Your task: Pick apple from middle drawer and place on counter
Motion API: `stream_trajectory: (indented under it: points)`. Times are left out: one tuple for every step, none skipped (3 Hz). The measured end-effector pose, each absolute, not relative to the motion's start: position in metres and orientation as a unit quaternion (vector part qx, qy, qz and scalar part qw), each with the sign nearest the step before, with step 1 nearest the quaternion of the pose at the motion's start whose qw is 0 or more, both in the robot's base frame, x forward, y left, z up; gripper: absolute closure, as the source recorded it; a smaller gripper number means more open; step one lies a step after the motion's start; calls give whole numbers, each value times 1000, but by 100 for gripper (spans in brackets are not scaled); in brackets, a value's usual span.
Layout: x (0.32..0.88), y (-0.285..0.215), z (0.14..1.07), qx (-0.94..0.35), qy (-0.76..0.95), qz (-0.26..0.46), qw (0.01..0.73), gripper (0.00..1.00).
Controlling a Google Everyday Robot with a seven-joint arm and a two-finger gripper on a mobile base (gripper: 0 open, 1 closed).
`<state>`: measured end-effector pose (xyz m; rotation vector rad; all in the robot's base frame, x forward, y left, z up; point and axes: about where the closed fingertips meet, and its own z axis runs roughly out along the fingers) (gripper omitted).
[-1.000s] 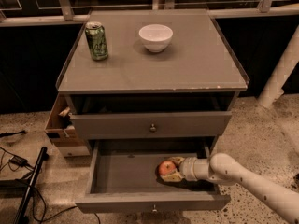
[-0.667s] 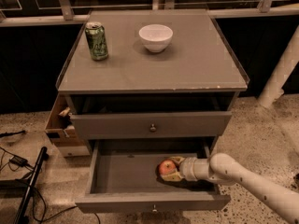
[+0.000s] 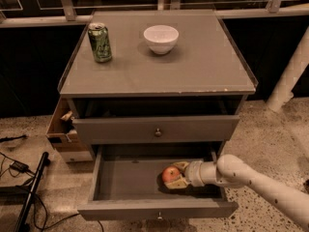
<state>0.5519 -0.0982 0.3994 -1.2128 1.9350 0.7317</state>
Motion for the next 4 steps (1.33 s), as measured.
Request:
stream_trajectory:
  points:
    - [536, -94, 448, -495, 742, 300, 338, 100]
    - [515, -91, 530, -519, 732, 311, 312, 100]
    - [517, -95, 565, -541, 725, 288, 313, 100]
    - [517, -95, 565, -541, 725, 288, 313, 100]
